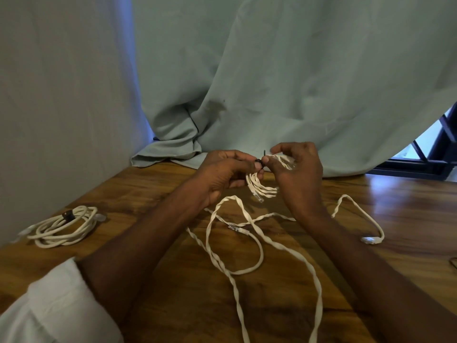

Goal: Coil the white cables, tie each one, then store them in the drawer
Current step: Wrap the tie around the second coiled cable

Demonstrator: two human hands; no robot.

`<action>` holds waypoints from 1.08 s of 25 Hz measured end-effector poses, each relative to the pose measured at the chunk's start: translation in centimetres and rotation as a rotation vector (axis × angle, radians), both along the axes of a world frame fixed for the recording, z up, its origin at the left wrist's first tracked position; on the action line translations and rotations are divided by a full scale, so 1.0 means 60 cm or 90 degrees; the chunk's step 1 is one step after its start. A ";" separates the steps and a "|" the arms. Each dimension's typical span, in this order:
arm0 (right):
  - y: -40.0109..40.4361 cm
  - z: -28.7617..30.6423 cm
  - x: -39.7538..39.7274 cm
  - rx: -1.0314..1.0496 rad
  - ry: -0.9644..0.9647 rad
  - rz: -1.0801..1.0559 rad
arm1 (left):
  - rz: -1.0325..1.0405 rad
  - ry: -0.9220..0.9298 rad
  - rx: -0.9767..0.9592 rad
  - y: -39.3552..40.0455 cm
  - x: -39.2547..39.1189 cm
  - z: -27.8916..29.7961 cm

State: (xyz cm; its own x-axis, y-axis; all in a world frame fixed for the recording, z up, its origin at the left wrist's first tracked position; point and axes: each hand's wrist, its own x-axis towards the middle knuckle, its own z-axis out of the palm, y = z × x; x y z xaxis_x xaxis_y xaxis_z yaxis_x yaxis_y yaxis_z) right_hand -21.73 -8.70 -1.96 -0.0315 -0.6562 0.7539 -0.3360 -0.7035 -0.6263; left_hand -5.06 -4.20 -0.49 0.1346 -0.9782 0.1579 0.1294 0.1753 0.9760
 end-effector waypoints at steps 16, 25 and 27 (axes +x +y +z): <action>0.009 -0.012 0.008 -0.101 0.078 -0.180 | -0.014 0.128 0.015 -0.010 0.002 -0.004; 0.017 -0.012 0.014 -0.067 0.136 -0.223 | 0.000 0.103 0.013 -0.009 -0.002 -0.003; 0.019 -0.012 0.015 -0.068 0.138 -0.232 | 0.000 0.099 0.009 -0.008 -0.004 -0.003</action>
